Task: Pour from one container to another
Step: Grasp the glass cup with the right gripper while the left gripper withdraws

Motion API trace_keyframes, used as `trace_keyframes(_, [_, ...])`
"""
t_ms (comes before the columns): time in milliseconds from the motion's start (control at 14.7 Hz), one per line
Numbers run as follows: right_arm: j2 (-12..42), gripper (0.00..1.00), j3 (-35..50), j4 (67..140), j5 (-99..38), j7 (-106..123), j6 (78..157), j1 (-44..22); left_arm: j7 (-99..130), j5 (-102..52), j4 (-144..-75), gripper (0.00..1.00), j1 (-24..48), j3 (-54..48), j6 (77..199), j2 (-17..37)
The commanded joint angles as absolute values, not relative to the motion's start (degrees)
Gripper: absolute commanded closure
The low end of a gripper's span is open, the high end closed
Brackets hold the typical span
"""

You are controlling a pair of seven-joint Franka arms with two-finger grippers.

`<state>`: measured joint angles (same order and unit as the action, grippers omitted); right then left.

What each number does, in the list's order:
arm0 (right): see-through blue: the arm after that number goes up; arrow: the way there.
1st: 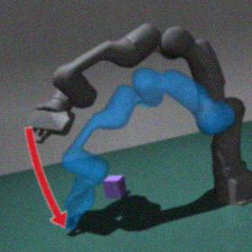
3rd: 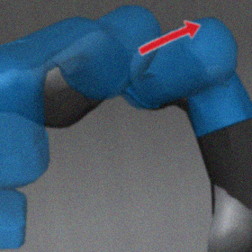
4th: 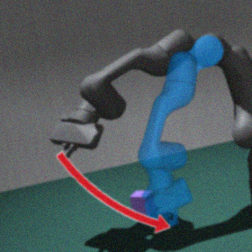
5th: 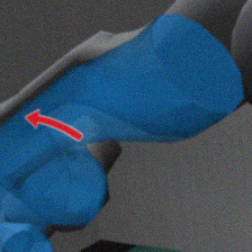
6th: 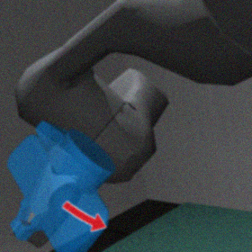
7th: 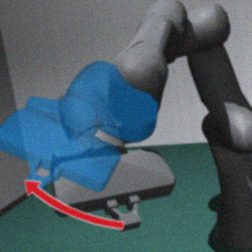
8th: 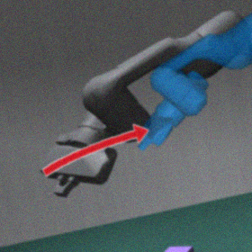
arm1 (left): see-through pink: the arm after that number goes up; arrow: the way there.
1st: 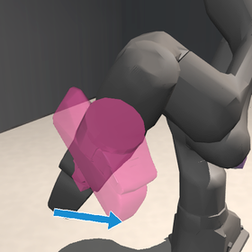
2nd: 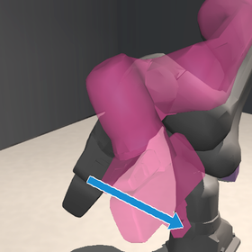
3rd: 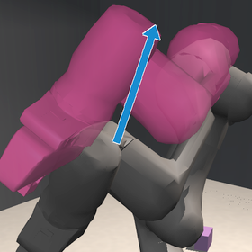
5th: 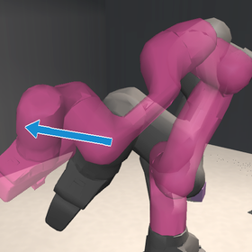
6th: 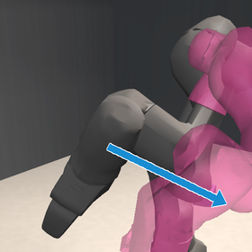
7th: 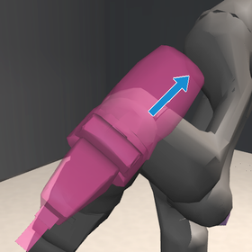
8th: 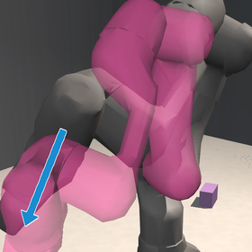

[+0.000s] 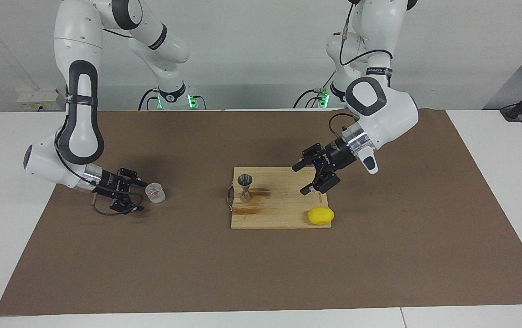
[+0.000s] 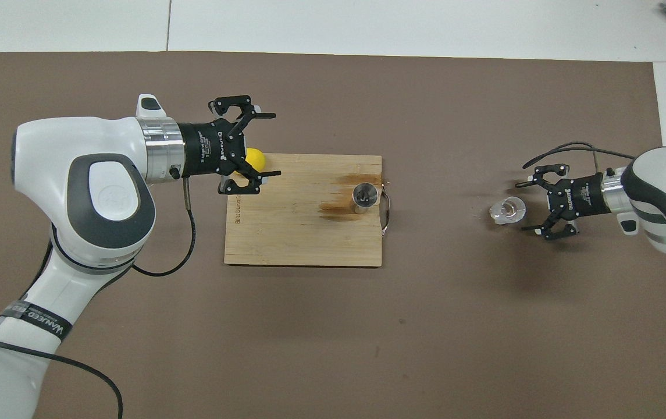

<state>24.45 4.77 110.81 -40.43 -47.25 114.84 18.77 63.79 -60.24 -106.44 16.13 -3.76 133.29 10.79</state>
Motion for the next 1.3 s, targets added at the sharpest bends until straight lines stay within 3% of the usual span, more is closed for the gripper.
trace_keyframes(0, [22.9,0.0,5.4,114.8,-42.8,-44.8,117.2,18.7,63.3,-49.3,-106.4,0.0,13.0,-3.7,132.4,9.1])
trace_keyframes(477, [22.8,0.0,5.6,115.0,-44.6,-45.1,116.5,17.2,63.2,-18.2,-103.3,0.0,6.3,-2.9,131.8,6.5])
trace_keyframes(750, [22.8,0.03,5.6,114.9,-44.5,-45.3,116.7,16.8,59.1,-8.5,-103.1,0.0,2.6,-2.9,127.9,4.0])
trace_keyframes(886, [22.7,0.16,5.5,114.6,-44.6,-45.2,116.5,16.9,47.0,-8.6,-103.4,0.0,1.0,-2.9,125.0,2.0])
trace_keyframes(1159, [22.5,0.61,5.5,113.6,-44.5,-45.4,116.4,17.4,25.2,-8.5,-103.2,0.0,-1.5,-2.8,118.4,0.3])
trace_keyframes(1227, [22.5,0.79,5.5,113.3,-44.6,-45.4,116.4,17.5,20.2,-8.4,-103.2,0.0,-1.5,-2.9,116.6,-0.4])
